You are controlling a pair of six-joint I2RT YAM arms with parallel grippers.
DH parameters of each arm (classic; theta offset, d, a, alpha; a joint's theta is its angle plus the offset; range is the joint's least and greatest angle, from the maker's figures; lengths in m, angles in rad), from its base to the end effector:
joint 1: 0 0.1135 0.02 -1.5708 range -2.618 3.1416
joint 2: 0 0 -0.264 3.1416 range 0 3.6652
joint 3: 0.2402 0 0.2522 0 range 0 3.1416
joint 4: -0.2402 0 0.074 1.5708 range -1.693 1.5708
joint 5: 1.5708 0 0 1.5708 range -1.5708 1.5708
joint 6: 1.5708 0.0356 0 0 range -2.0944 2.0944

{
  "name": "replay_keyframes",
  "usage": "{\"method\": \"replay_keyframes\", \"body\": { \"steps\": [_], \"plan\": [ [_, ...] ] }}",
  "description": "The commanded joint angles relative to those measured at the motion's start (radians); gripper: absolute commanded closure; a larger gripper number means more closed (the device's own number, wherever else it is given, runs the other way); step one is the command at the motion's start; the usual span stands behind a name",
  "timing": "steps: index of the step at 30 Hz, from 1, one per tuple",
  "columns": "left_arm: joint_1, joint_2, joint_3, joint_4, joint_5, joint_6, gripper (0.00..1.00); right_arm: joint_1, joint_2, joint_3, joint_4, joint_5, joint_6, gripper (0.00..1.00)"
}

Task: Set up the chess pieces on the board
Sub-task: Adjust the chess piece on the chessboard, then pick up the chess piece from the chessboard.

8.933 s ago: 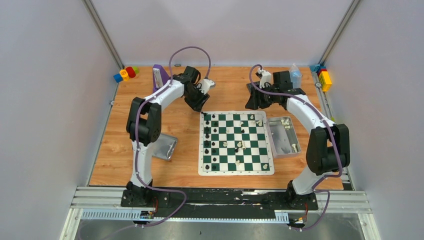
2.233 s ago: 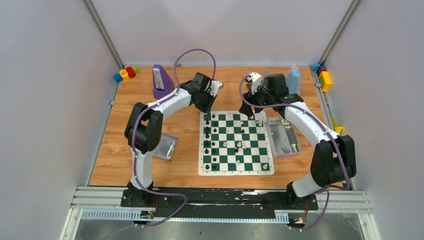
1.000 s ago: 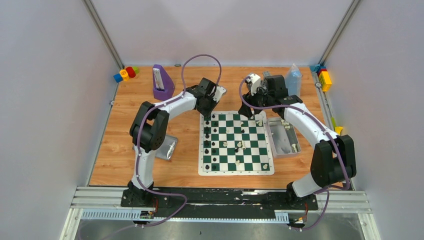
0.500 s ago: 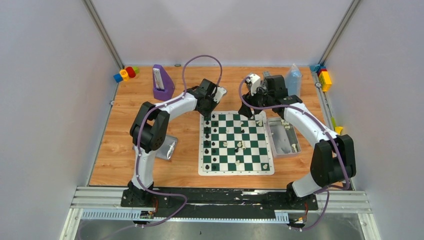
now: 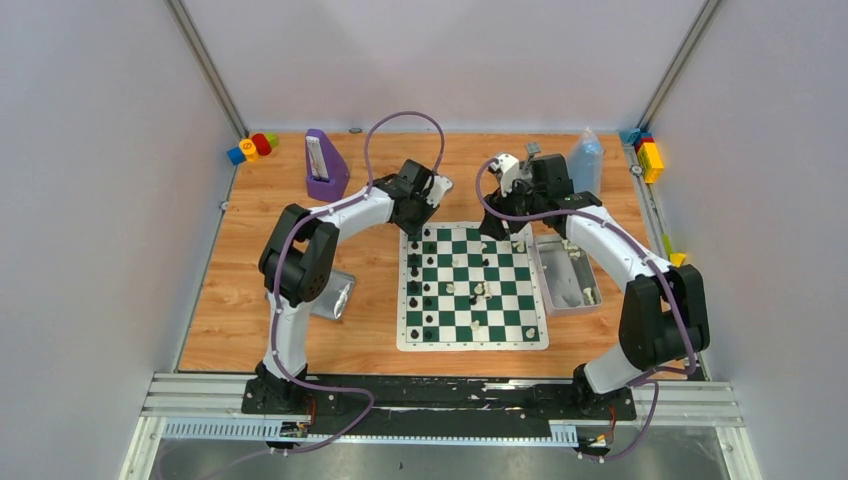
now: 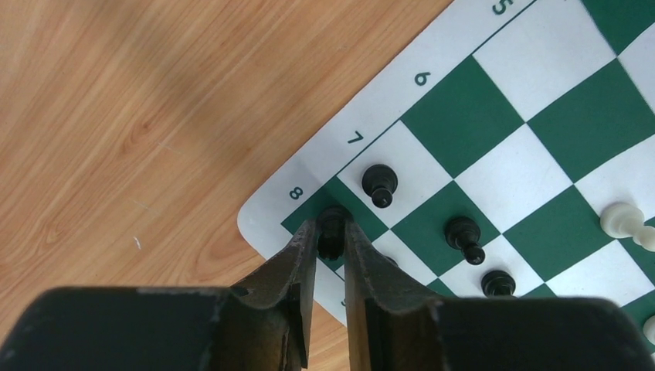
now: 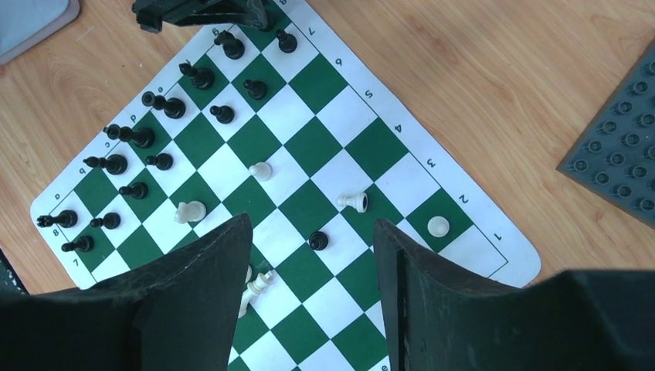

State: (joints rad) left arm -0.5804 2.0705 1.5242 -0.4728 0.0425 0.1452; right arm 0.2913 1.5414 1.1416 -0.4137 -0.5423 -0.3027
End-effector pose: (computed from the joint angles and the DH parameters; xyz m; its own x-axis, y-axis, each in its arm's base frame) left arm 0.3708 -0.2450 0.1759 -0.6227 0.5812 -0.5239 0.6636 0.7470 0.0400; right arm 0.3137 0.1132 0.2614 -0.4899 -0.4134 -0.7675 -0.7665 0.6237 0.1532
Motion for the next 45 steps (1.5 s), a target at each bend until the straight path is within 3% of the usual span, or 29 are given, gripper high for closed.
{"method": "replay_keyframes", "body": {
  "steps": [1,10,24,33,40,45],
  "plan": [
    [-0.002,-0.053,-0.029,0.005,-0.016,0.023,0.7,-0.004,0.017,-0.007,-0.025,0.008,-0.042,0.41],
    [-0.002,-0.093,-0.032,0.007,-0.006,0.014,0.55,0.023,0.113,-0.05,-0.033,0.047,-0.053,0.51],
    [-0.002,-0.173,-0.024,0.002,-0.017,0.019,0.38,0.078,0.218,-0.029,-0.035,0.134,-0.068,0.63],
    [0.001,-0.222,-0.021,0.003,-0.039,0.033,0.35,0.093,0.244,-0.023,-0.041,0.169,-0.073,0.73],
    [0.021,-0.277,-0.041,-0.007,-0.039,0.034,0.35,0.102,0.225,0.027,-0.072,0.169,-0.079,0.93],
    [0.079,-0.347,-0.07,-0.019,-0.022,0.018,0.35,0.135,0.22,0.115,-0.117,0.159,-0.079,1.0]
  ]
}}
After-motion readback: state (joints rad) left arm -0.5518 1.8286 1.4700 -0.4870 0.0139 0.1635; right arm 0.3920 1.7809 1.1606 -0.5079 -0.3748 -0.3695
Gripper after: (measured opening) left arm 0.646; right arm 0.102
